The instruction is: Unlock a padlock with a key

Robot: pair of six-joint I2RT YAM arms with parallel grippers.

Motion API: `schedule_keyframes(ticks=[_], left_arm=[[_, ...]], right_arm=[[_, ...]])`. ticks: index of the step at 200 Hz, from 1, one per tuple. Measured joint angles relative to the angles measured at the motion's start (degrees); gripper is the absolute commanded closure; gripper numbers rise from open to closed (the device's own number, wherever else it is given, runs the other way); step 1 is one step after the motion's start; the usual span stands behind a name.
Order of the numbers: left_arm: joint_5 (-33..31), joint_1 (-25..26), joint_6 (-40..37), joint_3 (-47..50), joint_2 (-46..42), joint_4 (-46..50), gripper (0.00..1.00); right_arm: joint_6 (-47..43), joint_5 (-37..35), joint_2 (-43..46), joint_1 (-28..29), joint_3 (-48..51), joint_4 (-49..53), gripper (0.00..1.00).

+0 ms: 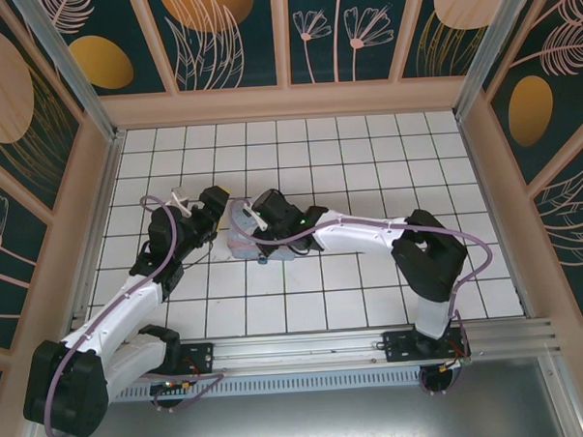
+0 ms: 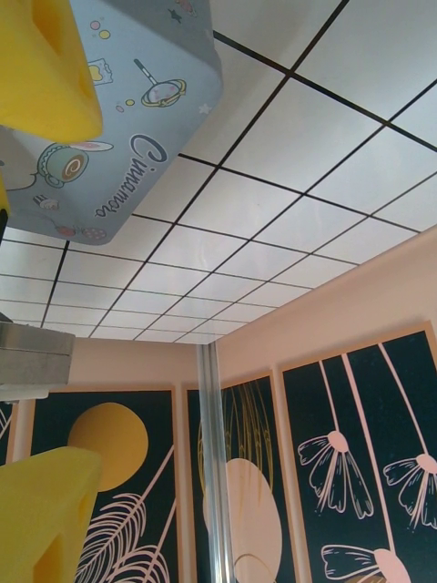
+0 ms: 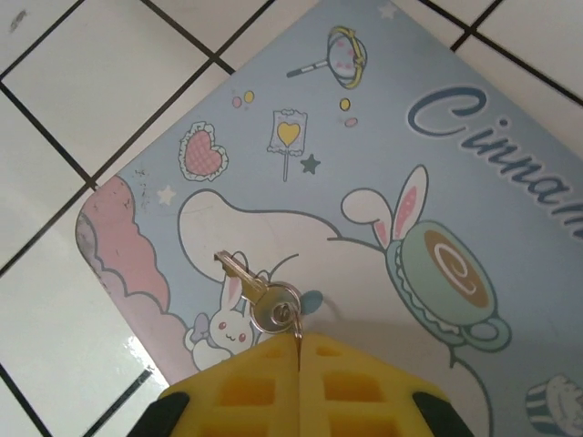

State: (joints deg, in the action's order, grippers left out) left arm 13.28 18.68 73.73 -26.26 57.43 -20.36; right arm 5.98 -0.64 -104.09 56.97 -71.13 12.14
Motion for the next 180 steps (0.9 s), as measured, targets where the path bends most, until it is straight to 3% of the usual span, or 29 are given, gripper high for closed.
schedule_keyframes(ticks=[180], left_arm=[[5.75,0.00,-0.02,2.29,1.79,-0.31,0.13]], right_arm=[[6.93,2.73,7.52,-2.25,6.91,-2.99,1.00]])
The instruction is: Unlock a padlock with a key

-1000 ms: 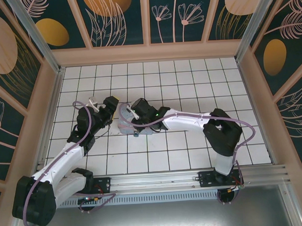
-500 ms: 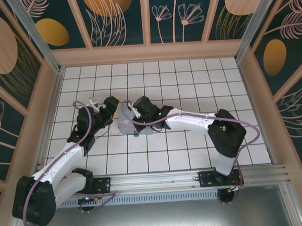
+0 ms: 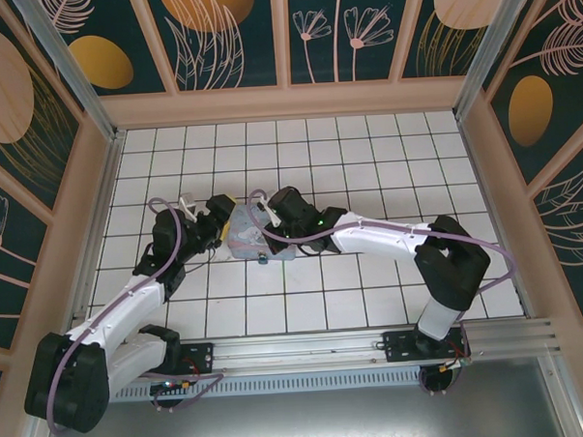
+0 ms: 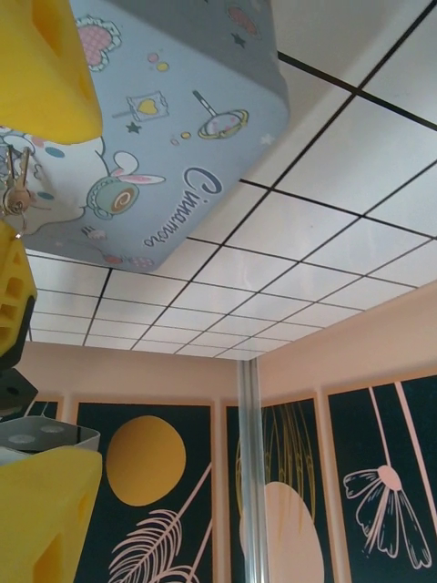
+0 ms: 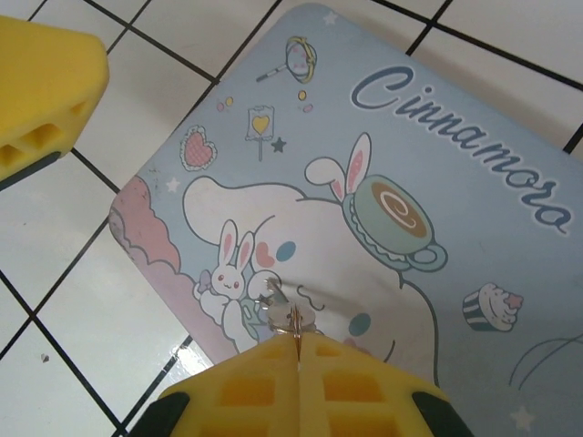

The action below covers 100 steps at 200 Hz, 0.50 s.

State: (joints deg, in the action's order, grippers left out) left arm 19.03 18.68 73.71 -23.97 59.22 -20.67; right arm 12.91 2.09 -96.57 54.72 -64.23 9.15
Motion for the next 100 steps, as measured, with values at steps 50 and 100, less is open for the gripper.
schedule_keyframes(ticks=[50,100], left_arm=[[0.35,0.00,0.00,0.07,0.15,-0.13,0.13],[0.79,0.00,0.00,0.07,0.90,-0.15,0.13]], right_arm=[[1.16,0.09,-1.46,0.00,0.00,-0.26,1.00],[5.14,-1.44,10.45,-0.66,5.14,-0.20,1.00]])
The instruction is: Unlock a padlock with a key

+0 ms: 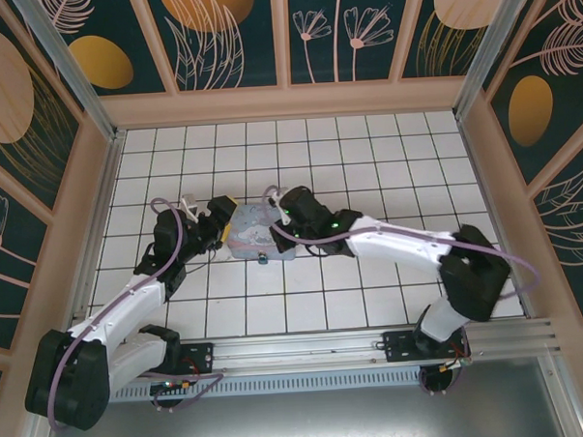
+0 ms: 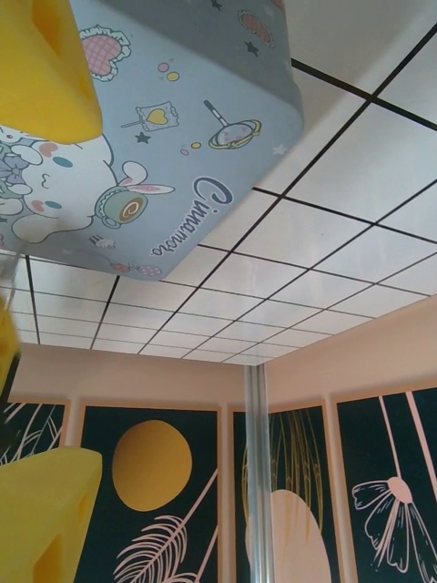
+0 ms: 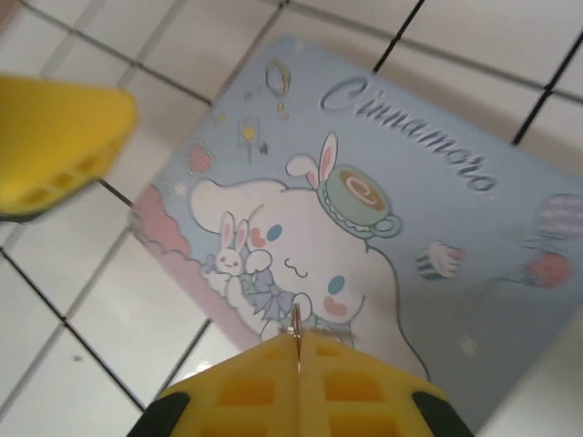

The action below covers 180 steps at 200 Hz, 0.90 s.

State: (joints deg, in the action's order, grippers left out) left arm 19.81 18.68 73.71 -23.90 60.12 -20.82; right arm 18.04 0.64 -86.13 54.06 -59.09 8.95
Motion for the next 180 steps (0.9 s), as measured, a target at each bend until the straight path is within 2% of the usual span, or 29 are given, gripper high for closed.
schedule_keyframes(ticks=[45,83,118,145,180], left_arm=[[1.05,0.00,0.00,0.00,0.00,0.00,0.13],[1.20,0.44,0.26,0.00,-0.74,0.00,0.13],[0.76,3.50,0.50,-0.35,-1.36,-0.02,0.13],[0.48,5.97,0.55,-0.98,-1.18,-0.04,0.13],[-0.44,7.17,1.05,-1.07,-1.09,-0.20,0.13]], right_arm=[[7.43,-3.48,18.03,-0.09,10.49,0.00,1.00],[15.98,-5.57,23.89,-0.09,24.74,0.87,1.00],[23.50,-5.73,20.44,-0.07,32.61,-0.07,1.00],[26.51,-6.93,11.58,1.07,32.00,-1.77,1.00],[27.76,-8.74,7.52,2.82,28.70,-2.75,1.00]])
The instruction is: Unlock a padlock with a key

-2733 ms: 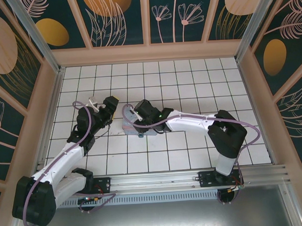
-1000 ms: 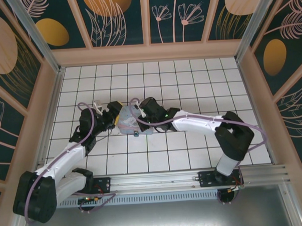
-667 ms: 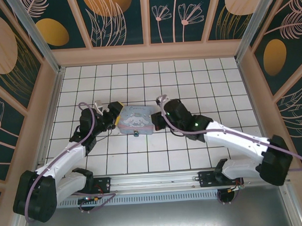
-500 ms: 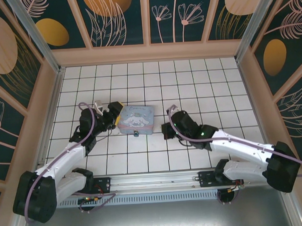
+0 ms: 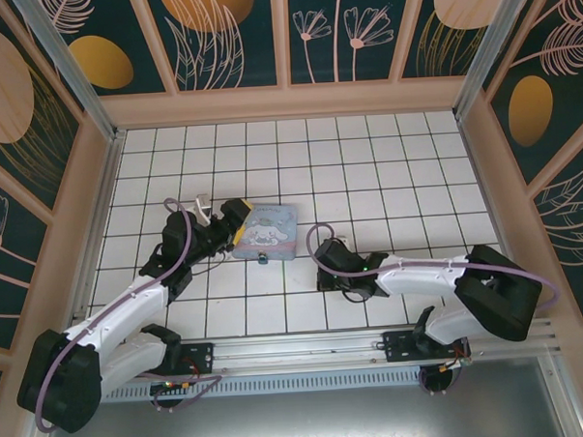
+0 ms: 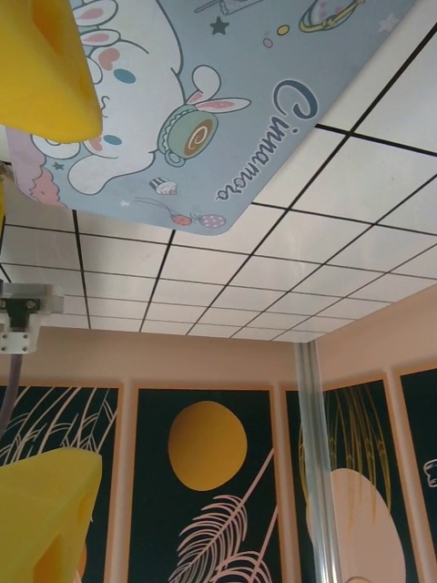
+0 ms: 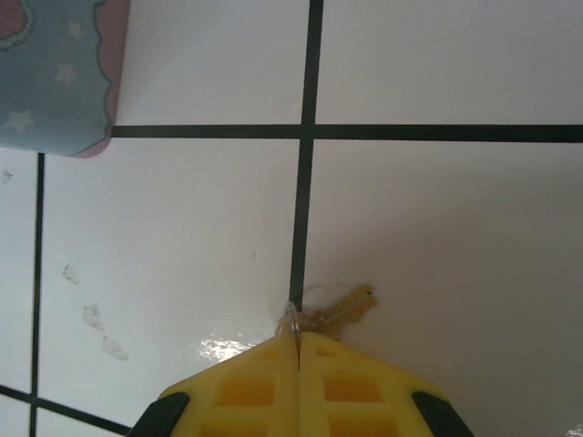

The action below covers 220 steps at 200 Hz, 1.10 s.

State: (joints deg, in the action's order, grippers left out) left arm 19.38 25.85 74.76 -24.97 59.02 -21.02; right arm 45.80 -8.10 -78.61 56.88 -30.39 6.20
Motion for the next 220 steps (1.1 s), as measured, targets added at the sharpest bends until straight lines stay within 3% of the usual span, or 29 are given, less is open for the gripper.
schedule_keyframes(ticks=[51,64,78,131,174,220], left_arm=[[-0.39,0.04,0.09,0.00,0.02,-0.09,0.13],[-0.37,0.04,0.09,0.00,0.07,-0.31,0.13],[-0.37,0.04,0.09,0.00,0.20,-0.66,0.13],[-0.37,0.11,0.11,0.00,0.76,-1.95,0.13],[-0.48,0.11,0.11,0.00,0.76,-1.97,0.13],[-0.55,0.11,0.11,0.00,0.76,-1.97,0.13]], right_arm=[[1.31,-1.09,3.80,-0.33,0.00,1.57,0.99],[1.95,-1.11,6.08,-0.42,0.00,2.10,0.62],[3.02,-1.77,8.46,-0.57,0.00,2.89,0.50],[6.01,-3.96,12.74,-1.07,-0.22,5.25,0.46],[5.97,-3.89,4.24,-0.61,-4.63,7.43,0.43],[4.59,-4.33,-5.75,1.46,-11.98,9.73,0.50]])
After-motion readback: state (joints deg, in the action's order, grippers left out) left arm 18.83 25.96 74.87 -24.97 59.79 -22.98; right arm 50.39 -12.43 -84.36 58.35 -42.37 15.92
